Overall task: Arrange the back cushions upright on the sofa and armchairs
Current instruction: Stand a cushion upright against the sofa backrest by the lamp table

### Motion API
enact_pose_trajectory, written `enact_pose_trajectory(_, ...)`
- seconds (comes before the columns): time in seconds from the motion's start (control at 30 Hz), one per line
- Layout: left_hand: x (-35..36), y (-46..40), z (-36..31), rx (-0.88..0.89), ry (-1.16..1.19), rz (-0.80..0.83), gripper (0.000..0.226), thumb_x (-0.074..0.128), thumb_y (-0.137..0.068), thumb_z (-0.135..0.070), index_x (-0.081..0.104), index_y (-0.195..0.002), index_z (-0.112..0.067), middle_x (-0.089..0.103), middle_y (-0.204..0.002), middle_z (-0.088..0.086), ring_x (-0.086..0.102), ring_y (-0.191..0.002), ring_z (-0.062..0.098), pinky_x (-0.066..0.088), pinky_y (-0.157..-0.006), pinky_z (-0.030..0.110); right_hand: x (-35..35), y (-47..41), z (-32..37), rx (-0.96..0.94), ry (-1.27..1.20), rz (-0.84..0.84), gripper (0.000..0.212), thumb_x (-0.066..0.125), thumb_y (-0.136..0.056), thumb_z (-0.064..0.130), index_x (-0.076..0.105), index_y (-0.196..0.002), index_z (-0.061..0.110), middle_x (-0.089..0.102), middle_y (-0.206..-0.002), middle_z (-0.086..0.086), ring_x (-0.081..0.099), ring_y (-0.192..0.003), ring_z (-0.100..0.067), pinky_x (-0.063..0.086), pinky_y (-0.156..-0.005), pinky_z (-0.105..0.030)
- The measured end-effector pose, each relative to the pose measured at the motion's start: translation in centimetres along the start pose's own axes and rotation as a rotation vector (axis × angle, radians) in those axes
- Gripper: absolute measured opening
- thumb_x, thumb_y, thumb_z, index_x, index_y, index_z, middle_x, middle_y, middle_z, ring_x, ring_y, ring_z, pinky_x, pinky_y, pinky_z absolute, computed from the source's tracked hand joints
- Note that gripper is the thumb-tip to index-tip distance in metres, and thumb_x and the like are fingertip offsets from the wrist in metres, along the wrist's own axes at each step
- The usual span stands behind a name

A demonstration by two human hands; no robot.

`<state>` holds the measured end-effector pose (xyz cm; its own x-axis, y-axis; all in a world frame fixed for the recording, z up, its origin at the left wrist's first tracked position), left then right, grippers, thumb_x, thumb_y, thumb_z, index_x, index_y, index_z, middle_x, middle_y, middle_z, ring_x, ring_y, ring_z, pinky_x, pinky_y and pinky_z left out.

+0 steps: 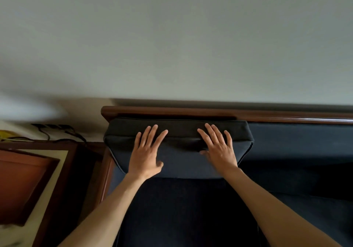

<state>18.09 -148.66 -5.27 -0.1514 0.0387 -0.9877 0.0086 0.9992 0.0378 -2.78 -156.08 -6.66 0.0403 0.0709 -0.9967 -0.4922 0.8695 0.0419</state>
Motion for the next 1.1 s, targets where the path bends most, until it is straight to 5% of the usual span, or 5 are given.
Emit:
enact_pose_trajectory(0.23, -1.0, 0.9, 8.6, -0.120, -0.069, 0.033, 0.116, 0.076, -0.057, -0.056, 0.014, -0.153, -0.032, 0.015, -0.162, 0.006, 0.011, -0.149, 0.026, 0.011, -0.120, 0.050, -0.2, 0.4, -0.9, 0.041, 0.016, -0.013, 0.103, 0.086, -0.069, 0.042, 0.027, -0.152, 0.026, 0.036, -0.158, -0.008, 0.036, -0.144, -0.027, 0.018, -0.114, -0.049)
enact_pose_trajectory(0.4, -3.2, 0.1, 9.8, -0.395, 0.008, -0.018, 0.097, 0.028, -0.080, -0.081, 0.017, -0.154, -0.018, 0.010, -0.163, 0.005, -0.002, -0.150, 0.021, -0.017, -0.113, 0.049, -0.5, 0.4, -0.5, 0.112, 0.014, 0.001, 0.111, 0.091, -0.062, 0.037, 0.025, -0.150, 0.022, 0.041, -0.155, -0.012, 0.039, -0.143, -0.030, 0.016, -0.113, -0.054)
enact_pose_trajectory(0.57, -1.1, -3.3, -4.6, -0.042, 0.122, 0.012, 0.073, 0.010, -0.095, -0.061, 0.014, -0.155, -0.020, 0.009, -0.164, -0.001, -0.001, -0.150, 0.015, -0.010, -0.119, 0.043, 0.1, 0.5, -0.9, 0.137, 0.045, 0.028, 0.113, 0.085, -0.068, 0.040, 0.012, -0.152, 0.024, 0.030, -0.161, -0.010, 0.028, -0.148, -0.027, 0.011, -0.116, -0.054)
enact_pose_trajectory(0.8, -1.0, 0.7, 8.2, -0.164, -0.062, -0.064, 0.078, 0.019, -0.092, -0.067, 0.026, -0.152, -0.017, 0.027, -0.159, 0.006, 0.021, -0.148, 0.024, 0.012, -0.118, 0.049, 0.5, 0.7, -0.8, 0.096, 0.074, 0.187, 0.102, 0.060, -0.090, 0.029, -0.021, -0.153, 0.026, -0.021, -0.164, -0.004, -0.018, -0.151, -0.022, -0.007, -0.120, -0.052)
enact_pose_trajectory(1.1, -3.5, 1.1, 3.3, -0.311, -0.007, -0.011, 0.073, 0.056, -0.091, -0.031, 0.022, -0.152, -0.010, 0.017, -0.161, 0.014, 0.008, -0.149, 0.030, 0.008, -0.117, 0.060, -3.3, 2.0, 0.0, 0.059, -0.104, 0.367, 0.087, 0.059, -0.091, 0.013, 0.003, -0.158, 0.019, -0.005, -0.166, -0.008, -0.009, -0.153, -0.025, 0.003, -0.120, -0.058)
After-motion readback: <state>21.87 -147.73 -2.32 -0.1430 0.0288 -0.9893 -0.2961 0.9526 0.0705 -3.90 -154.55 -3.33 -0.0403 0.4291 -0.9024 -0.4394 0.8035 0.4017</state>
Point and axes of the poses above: each hand's wrist, its own y-axis away from the middle knuckle, its own x-axis out of the palm, z = x × y, the point moved 10 cm from there along -y, towards the middle knuckle
